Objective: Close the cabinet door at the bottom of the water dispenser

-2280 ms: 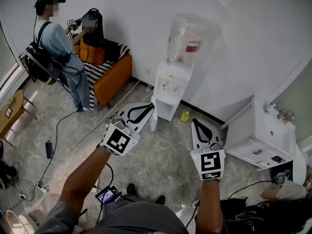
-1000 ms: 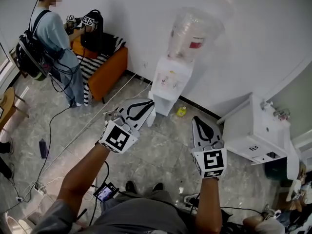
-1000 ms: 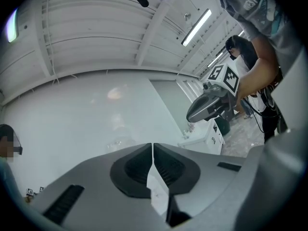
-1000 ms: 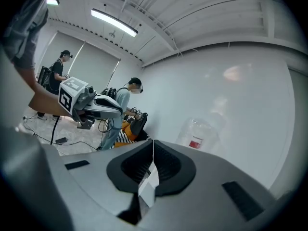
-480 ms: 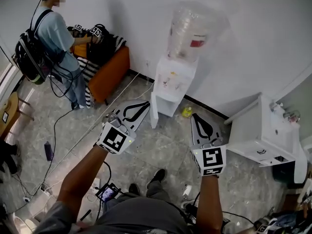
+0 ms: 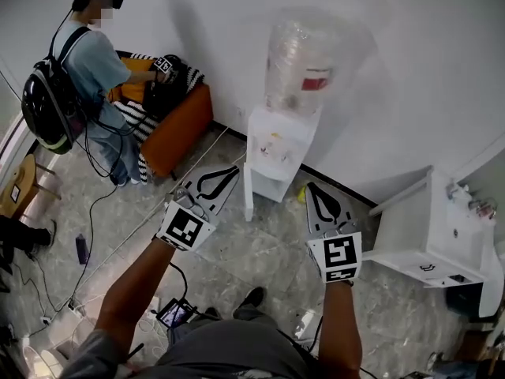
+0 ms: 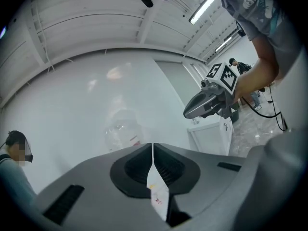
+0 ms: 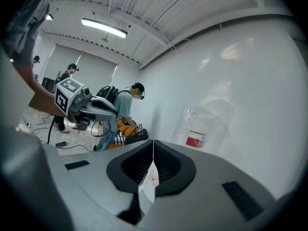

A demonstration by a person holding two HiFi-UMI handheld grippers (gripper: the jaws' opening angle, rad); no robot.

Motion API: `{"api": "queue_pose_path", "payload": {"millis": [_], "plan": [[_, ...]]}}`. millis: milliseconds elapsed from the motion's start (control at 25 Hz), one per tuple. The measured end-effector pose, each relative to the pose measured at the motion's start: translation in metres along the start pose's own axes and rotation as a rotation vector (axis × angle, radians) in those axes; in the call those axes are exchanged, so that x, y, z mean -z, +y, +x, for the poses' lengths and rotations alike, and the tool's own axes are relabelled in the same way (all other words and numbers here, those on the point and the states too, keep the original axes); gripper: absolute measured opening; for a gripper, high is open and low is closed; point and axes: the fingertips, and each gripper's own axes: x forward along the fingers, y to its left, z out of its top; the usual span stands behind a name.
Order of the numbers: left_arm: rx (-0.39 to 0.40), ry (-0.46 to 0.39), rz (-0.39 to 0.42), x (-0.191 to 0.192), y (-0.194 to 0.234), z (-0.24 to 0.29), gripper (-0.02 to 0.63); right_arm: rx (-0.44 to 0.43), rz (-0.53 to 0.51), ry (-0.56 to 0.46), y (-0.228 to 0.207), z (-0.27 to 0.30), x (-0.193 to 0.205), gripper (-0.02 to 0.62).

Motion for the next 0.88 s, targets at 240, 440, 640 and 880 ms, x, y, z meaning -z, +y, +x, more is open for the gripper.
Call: {"api": "queue_pose_path", "payload": {"millis": [240, 440, 640, 880], "plan": [[-0.026, 0.03, -0.01, 0.013, 0.011, 0.037, 0.026, -0.033, 0.002, -0.004, -0.026, 0.024, 0.008, 0.031], [-0.037, 0.047, -0.026, 0.027, 0.019, 0.056, 0.026, -0.042, -0.005, 0.004, -0.041, 0.045, 0.019, 0.031], [-0.027, 0.055, -0.042, 0.044, 0.031, 0.068, 0.026, -0.04, 0.006, 0.019, -0.045, 0.069, 0.025, 0.031], [0.025, 0.046, -0.065, 0.076, 0.058, 0.097, 0.026, -0.005, 0.013, 0.057, -0.053, 0.104, 0.025, 0.031]]}}
